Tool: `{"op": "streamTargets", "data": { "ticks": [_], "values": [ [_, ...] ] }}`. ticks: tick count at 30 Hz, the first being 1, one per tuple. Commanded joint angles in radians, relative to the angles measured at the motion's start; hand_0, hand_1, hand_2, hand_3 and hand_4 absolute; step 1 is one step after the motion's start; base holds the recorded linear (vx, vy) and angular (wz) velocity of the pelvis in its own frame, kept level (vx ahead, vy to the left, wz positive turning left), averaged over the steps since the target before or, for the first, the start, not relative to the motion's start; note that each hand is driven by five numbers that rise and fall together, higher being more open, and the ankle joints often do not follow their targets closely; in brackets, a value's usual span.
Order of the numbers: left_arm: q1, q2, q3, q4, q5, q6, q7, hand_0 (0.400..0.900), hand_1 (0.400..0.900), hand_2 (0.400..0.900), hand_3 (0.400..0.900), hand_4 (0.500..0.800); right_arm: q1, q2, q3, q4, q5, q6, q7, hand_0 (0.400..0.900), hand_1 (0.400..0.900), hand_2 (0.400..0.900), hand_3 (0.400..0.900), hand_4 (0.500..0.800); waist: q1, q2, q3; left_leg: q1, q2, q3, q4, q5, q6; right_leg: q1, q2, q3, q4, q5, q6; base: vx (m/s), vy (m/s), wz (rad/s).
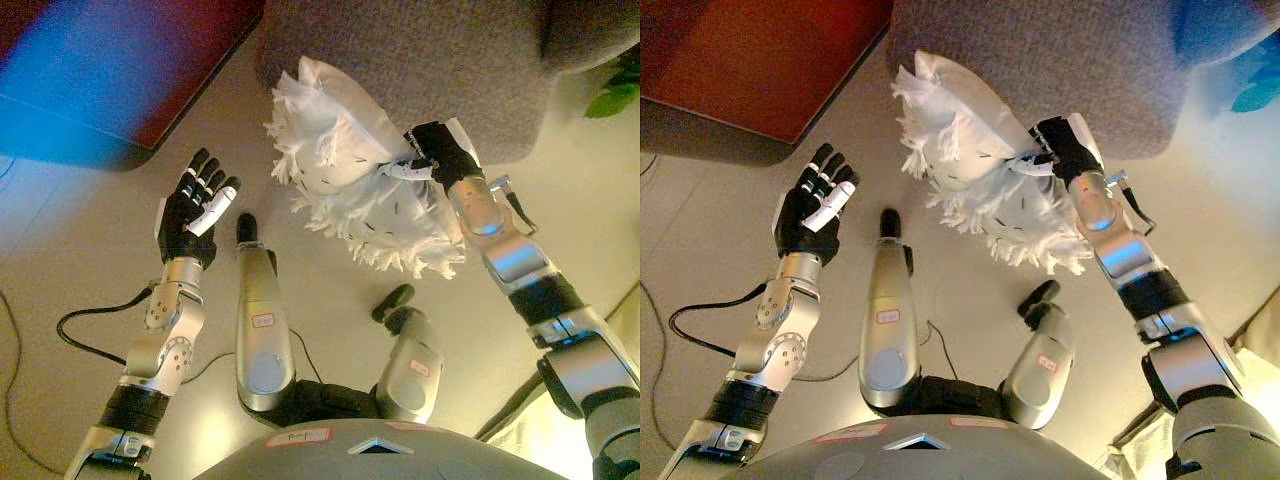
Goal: Pick up the pillow and put it on the sofa.
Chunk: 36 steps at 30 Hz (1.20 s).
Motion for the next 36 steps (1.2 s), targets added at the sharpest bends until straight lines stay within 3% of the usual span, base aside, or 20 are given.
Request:
{"op": "streamTargets", "data": {
  "ticks": [1, 7, 11, 18, 27, 32, 36],
  "values": [
    [-0.030, 0.011, 0.035, -0.050, 0.092, -0.034, 0.036, 0.900, 0.900, 0.900, 0.900, 0.800, -0.058, -0.057, -0.192, -0.232, -0.035, -0.207, -0.105, 0.400, 0.400, 0.400, 0.400, 0.500, -0.008, -0.062, -0.031, 0.143, 0.010, 0.066, -0.042, -0.019, 0.111, 0.015, -0.012, -0.019, -0.069, 0.104, -0.061, 0.04, 0.000, -0.21],
    [-0.011, -0.020, 0.045, -0.033, 0.122, 0.019, 0.049, 0.900, 0.900, 0.900, 0.900, 0.800, 0.112, -0.039, -0.272, -0.413, -0.094, -0.256, -0.102, 0.400, 0.400, 0.400, 0.400, 0.500, -0.059, -0.066, -0.129, 0.310, 0.017, 0.136, -0.158, -0.002, 0.108, 0.153, 0.012, -0.014, -0.188, 0.145, -0.042, 0.07, 0.041, -0.22],
    [0.024, -0.050, 0.050, -0.025, 0.136, 0.061, 0.025, 0.900, 0.900, 0.900, 0.900, 0.800, 0.223, -0.043, -0.336, -0.511, -0.094, -0.289, -0.078, 0.400, 0.400, 0.400, 0.400, 0.500, -0.088, -0.062, -0.210, 0.427, -0.007, 0.194, -0.270, 0.014, 0.115, 0.230, 0.027, -0.001, -0.276, 0.207, -0.016, 0.12, 0.061, -0.15],
    [0.066, -0.069, 0.068, -0.012, 0.140, 0.101, -0.034, 0.900, 0.900, 0.900, 0.900, 0.800, 0.331, -0.066, -0.435, -0.580, -0.068, -0.306, -0.039, 0.400, 0.400, 0.400, 0.400, 0.500, -0.113, -0.051, -0.304, 0.531, -0.055, 0.244, -0.378, 0.018, 0.130, 0.273, 0.029, 0.008, -0.352, 0.298, 0.009, 0.11, 0.030, -0.02],
    [0.108, -0.044, 0.143, -0.013, 0.154, 0.150, -0.067, 0.900, 0.900, 0.900, 0.900, 0.800, 0.335, -0.125, -0.506, -0.554, 0.030, -0.238, 0.081, 0.400, 0.400, 0.400, 0.400, 0.500, -0.089, -0.067, -0.368, 0.589, -0.076, 0.258, -0.451, 0.021, 0.126, 0.300, 0.025, -0.039, -0.371, 0.328, 0.009, 0.12, -0.049, 0.16],
    [0.162, -0.018, 0.190, -0.033, 0.147, 0.173, -0.114, 0.900, 0.900, 0.900, 0.900, 0.800, 0.306, -0.193, -0.511, -0.493, 0.086, -0.198, 0.130, 0.400, 0.400, 0.400, 0.400, 0.500, -0.064, -0.084, -0.383, 0.608, -0.066, 0.256, -0.481, 0.040, 0.110, 0.332, 0.048, -0.066, -0.385, 0.288, 0.009, 0.13, -0.077, 0.15],
    [0.190, 0.002, 0.210, -0.057, 0.129, 0.187, -0.116, 0.900, 0.900, 0.900, 0.900, 0.800, 0.258, -0.240, -0.487, -0.432, 0.099, -0.169, 0.146, 0.400, 0.400, 0.400, 0.400, 0.500, -0.043, -0.088, -0.387, 0.613, -0.050, 0.252, -0.488, 0.056, 0.093, 0.358, 0.065, -0.089, -0.397, 0.250, 0.000, 0.10, -0.066, 0.07]
  ]
}}
